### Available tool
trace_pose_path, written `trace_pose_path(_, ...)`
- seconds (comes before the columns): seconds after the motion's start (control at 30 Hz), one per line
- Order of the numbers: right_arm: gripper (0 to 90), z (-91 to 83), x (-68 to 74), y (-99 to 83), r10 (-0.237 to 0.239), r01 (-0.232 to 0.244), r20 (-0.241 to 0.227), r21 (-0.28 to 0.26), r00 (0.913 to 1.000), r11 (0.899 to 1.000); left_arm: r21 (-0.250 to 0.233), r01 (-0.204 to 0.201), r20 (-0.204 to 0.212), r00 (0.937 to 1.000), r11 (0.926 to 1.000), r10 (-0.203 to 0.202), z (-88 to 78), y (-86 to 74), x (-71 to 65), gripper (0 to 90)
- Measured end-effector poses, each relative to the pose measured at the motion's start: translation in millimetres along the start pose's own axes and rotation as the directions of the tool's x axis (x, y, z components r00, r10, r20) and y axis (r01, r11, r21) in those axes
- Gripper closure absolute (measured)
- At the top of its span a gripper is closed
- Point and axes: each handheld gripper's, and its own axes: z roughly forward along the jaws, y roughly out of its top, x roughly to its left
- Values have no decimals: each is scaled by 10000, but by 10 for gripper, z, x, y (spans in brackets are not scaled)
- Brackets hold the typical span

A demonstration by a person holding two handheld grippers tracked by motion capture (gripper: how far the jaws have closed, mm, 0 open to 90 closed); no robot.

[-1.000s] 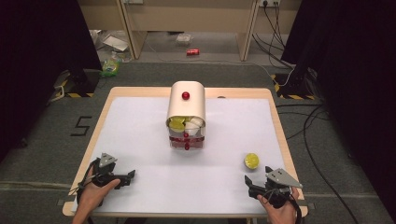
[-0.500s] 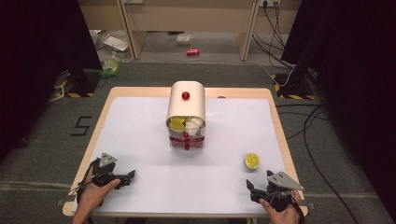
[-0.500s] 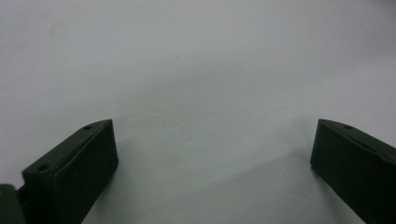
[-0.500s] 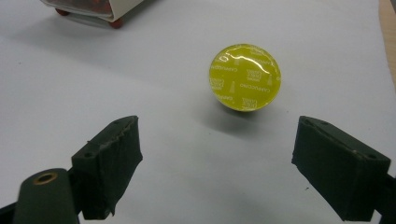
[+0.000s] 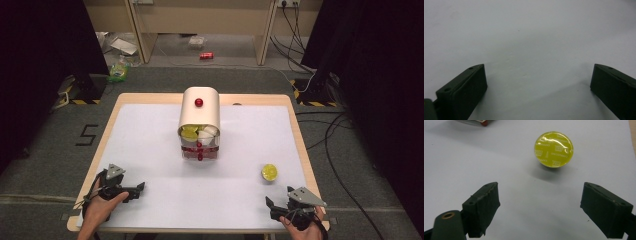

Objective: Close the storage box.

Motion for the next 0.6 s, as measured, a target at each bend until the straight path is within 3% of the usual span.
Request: trace_pose_path(0.6,157,-5,-11,-77,-51,56,-102,572,9999,9983,-2,1,2,10000,10000,-1,0,0,0,2)
